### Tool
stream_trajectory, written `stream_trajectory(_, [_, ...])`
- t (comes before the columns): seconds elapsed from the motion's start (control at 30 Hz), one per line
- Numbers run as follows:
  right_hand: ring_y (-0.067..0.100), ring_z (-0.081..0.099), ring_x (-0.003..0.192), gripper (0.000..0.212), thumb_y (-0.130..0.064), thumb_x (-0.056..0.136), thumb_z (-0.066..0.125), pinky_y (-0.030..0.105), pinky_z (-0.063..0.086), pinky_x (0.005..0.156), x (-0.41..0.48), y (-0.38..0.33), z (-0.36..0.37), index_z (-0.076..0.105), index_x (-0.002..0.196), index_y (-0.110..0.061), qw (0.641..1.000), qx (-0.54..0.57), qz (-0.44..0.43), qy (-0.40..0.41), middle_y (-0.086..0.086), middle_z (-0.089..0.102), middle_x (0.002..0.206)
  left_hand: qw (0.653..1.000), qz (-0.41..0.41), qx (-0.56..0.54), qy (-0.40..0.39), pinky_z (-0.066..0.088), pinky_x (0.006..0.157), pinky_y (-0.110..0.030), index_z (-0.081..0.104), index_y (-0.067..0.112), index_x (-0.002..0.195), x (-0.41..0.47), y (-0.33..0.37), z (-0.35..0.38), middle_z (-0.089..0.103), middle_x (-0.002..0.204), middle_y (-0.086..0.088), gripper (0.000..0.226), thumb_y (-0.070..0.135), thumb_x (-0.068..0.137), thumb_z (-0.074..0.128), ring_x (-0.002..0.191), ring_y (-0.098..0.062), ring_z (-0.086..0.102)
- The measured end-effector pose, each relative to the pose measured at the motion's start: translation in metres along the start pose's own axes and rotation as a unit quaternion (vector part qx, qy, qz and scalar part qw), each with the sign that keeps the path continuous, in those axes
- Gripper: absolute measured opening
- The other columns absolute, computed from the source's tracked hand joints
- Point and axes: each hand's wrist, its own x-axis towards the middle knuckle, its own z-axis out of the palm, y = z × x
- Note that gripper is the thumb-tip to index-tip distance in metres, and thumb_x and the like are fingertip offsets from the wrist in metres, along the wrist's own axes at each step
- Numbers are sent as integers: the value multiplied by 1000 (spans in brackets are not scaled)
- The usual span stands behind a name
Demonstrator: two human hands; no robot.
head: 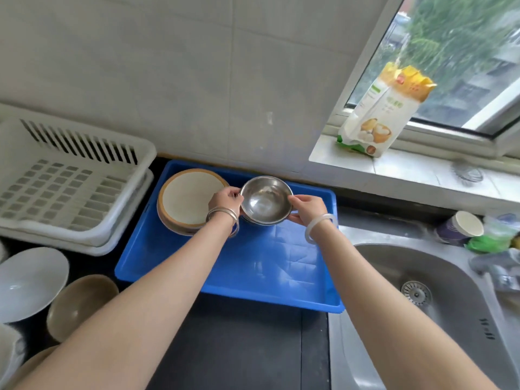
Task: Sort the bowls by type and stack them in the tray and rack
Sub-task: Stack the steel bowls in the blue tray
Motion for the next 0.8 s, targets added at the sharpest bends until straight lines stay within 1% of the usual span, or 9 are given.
stream_trajectory(0.1, [11, 63, 59, 19, -19, 87, 60, 28, 57, 75, 19, -1, 6, 72, 99, -11, 999, -31, -9, 14, 0, 64, 76, 993, 33, 108, 23, 52, 91, -43, 62, 7, 111, 14, -2, 9, 65, 115, -18, 26, 3, 87, 53, 105, -36, 60])
stream_trajectory(0.17, [11, 63, 58, 16, -21, 87, 59, 31, 57, 82, 27, 0, 10, 73, 93, -16, 998, -53, -20, 19, -4, 64, 71, 982, 46, 184, 25, 49, 92, -37, 58, 9, 118, 17, -4, 15, 64, 117, -16, 31, 4, 89, 50, 108, -34, 59])
stream_trajectory(0.23, [16, 66, 65, 16, -21, 88, 58, 37, 56, 87, 32, 0, 13, 73, 91, -17, 997, -66, -28, 22, -2, 65, 72, 970, 52, 234, 33, 46, 88, -35, 55, 10, 122, 20, -6, 20, 63, 119, -15, 33, 5, 90, 46, 109, -34, 58])
stream_trajectory(0.33, [28, 70, 84, 21, -18, 89, 56, 43, 54, 90, 37, 2, 17, 73, 92, -7, 995, -86, -35, 28, 10, 71, 82, 957, 57, 280, 45, 44, 76, -35, 57, 6, 113, 21, -6, 27, 63, 111, -19, 30, 2, 91, 37, 100, -36, 58])
stream_trajectory(0.37, [31, 70, 88, 22, -17, 89, 55, 44, 54, 90, 38, 3, 18, 72, 92, -3, 994, -96, -37, 29, 15, 72, 86, 954, 56, 291, 46, 44, 75, -36, 57, 5, 110, 22, -6, 29, 63, 109, -20, 29, 2, 91, 36, 98, -36, 58])
stream_trajectory(0.47, [38, 67, 93, 25, -15, 88, 53, 48, 52, 91, 40, 9, 21, 69, 96, 2, 990, -129, -42, 26, 24, 71, 95, 953, 40, 297, 50, 45, 79, -38, 56, 5, 110, 23, -8, 35, 62, 110, -20, 28, 2, 91, 35, 99, -35, 58])
stream_trajectory(0.6, [33, 65, 89, 27, -18, 90, 49, 39, 51, 85, 38, 16, 22, 71, 101, -6, 980, -187, -65, 19, 19, 71, 91, 957, 23, 287, 42, 47, 92, -43, 47, 8, 129, 19, -9, 39, 58, 123, -18, 39, 5, 91, 41, 112, -37, 55])
stream_trajectory(0.7, [33, 63, 95, 26, -18, 91, 47, 37, 50, 81, 34, 17, 24, 70, 100, -9, 975, -204, -84, 22, 17, 71, 97, 961, 14, 274, 34, 47, 93, -45, 44, 9, 131, 16, -10, 40, 57, 126, -18, 41, 9, 91, 41, 113, -37, 55])
stream_trajectory(0.8, [38, 61, 91, 27, -17, 91, 46, 38, 49, 74, 32, 18, 26, 68, 98, -4, 970, -216, -102, 31, 24, 67, 98, 964, 27, 262, 40, 47, 89, -45, 49, 8, 125, 13, -12, 40, 60, 120, -18, 36, 10, 90, 42, 108, -37, 56])
